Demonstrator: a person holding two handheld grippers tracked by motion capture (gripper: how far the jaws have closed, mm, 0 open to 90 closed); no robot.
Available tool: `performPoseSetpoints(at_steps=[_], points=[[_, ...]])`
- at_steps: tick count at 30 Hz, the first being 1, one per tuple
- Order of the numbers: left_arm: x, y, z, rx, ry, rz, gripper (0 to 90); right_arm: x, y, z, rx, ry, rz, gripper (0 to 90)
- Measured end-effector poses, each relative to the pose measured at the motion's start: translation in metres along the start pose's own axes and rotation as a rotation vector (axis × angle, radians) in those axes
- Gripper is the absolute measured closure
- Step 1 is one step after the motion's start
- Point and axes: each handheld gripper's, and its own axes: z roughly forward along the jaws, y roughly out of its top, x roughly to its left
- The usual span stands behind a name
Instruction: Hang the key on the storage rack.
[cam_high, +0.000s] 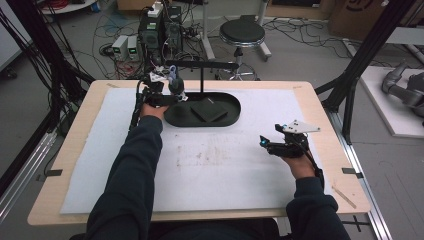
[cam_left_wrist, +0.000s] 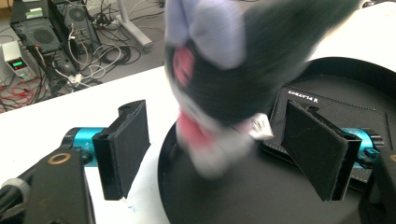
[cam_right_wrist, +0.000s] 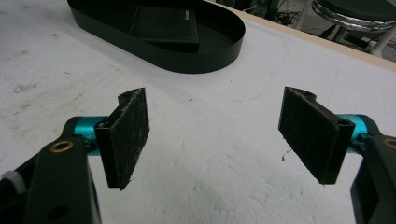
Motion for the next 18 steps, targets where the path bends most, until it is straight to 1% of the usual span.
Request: performPoseSetpoints(at_steps=[3, 4, 5, 7, 10, 11, 12, 16, 18], points=[[0.001, -0.003, -0.007, -0.008, -0.004, -0.010, 23.3, 0.000, 0.000, 0.000, -0.003, 0.002, -0.002, 25.0], [0.002, -0.004, -0.010, -0.010, -0.012, -0.013, 23.3, 0.000, 0.000, 0.000, -0.001, 0.002, 0.002, 25.0], [0.003, -0.006, -0.015, -0.027, -0.019, -0.022, 23.3, -0.001, 0.000, -0.001, -0.001, 0.001, 0.000, 25.0], [0.003, -0.009, -0.024, -0.039, -0.031, -0.023, 23.3, -0.001, 0.000, -0.001, -0.003, 0.001, 0.003, 25.0], [0.002, -0.016, -0.041, -0.064, -0.052, -0.023, 23.4, -0.002, -0.001, -0.001, 0.001, 0.001, 0.003, 25.0], [0.002, -0.018, -0.048, -0.075, -0.052, -0.021, 23.3, -0.002, -0.001, -0.002, 0.003, 0.001, 0.003, 25.0], [0.002, -0.020, -0.054, -0.076, -0.060, -0.018, 23.3, -0.002, -0.002, -0.002, 0.004, 0.002, 0.001, 25.0], [-0.001, -0.032, -0.080, -0.130, -0.078, -0.016, 23.3, -0.002, -0.002, -0.002, 0.003, 0.004, -0.002, 25.0], [-0.003, -0.040, -0.093, -0.161, -0.080, -0.015, 23.3, -0.003, -0.002, -0.001, 0.007, 0.010, -0.005, 25.0]])
